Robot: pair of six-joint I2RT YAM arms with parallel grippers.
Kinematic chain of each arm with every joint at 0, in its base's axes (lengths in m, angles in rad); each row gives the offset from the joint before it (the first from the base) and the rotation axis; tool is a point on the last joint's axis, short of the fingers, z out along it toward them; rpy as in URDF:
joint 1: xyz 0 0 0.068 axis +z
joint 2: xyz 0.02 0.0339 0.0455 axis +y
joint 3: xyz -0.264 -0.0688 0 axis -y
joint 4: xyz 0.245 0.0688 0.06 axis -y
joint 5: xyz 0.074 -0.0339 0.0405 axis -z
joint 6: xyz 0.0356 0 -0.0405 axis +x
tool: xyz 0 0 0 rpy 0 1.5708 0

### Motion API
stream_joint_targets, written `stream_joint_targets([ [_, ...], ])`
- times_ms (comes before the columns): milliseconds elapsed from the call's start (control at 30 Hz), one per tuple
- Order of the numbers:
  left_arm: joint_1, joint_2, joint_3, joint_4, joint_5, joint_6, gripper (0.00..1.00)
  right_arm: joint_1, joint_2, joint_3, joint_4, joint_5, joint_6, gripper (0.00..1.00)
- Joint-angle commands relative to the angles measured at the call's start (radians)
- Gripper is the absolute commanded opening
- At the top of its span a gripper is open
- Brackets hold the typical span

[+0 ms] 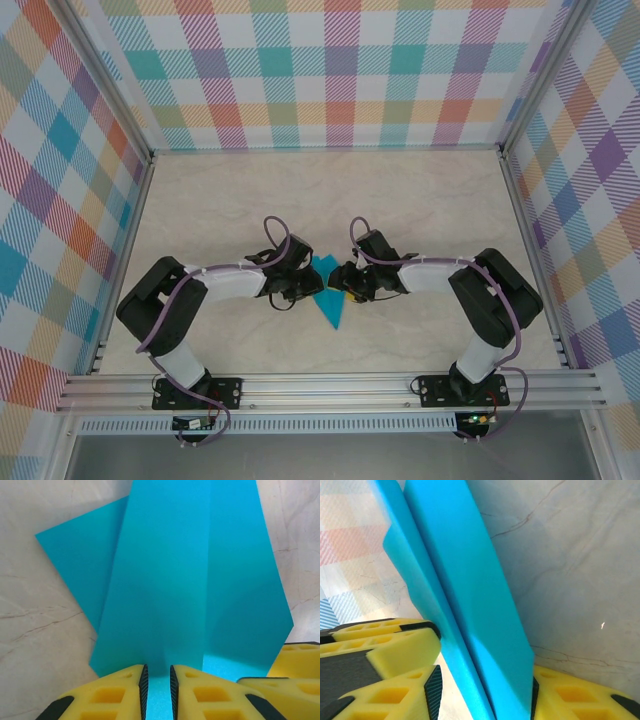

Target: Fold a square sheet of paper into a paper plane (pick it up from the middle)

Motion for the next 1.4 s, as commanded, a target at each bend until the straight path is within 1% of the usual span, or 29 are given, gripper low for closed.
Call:
stream_joint_targets([
  [0, 0.011, 0.01, -0.008, -0.016, -0.007, 0.01, 0.21, 0.009, 0.001, 0.037, -0.009, -0.029, -0.034, 0.48],
  [233, 0.011, 0.002, -0.009, -0.015, -0.01, 0.0, 0.2, 0.032, 0.028, 0.077, -0.037, -0.019, -0.058, 0.47],
  [433, 0.013, -0.034, -0.016, -0.013, -0.013, -0.006, 0.2, 0.039, 0.05, 0.089, -0.056, -0.007, -0.067, 0.46],
  [567, 0.015, -0.031, -0.015, -0.009, -0.005, -0.009, 0.2, 0.045, 0.069, 0.1, -0.038, -0.025, -0.064, 0.45],
  [867, 0.016, -0.032, -0.024, -0.002, -0.005, -0.022, 0.2, 0.051, 0.083, 0.129, -0.068, -0.014, -0.081, 0.41],
  [1100, 0.018, -0.051, -0.027, -0.012, -0.013, -0.021, 0.2, 0.051, 0.089, 0.129, -0.069, -0.009, -0.076, 0.33],
  [1367, 0.021, -0.063, -0.031, -0.021, -0.02, -0.02, 0.2, 0.051, 0.08, 0.125, -0.073, 0.005, -0.072, 0.3],
])
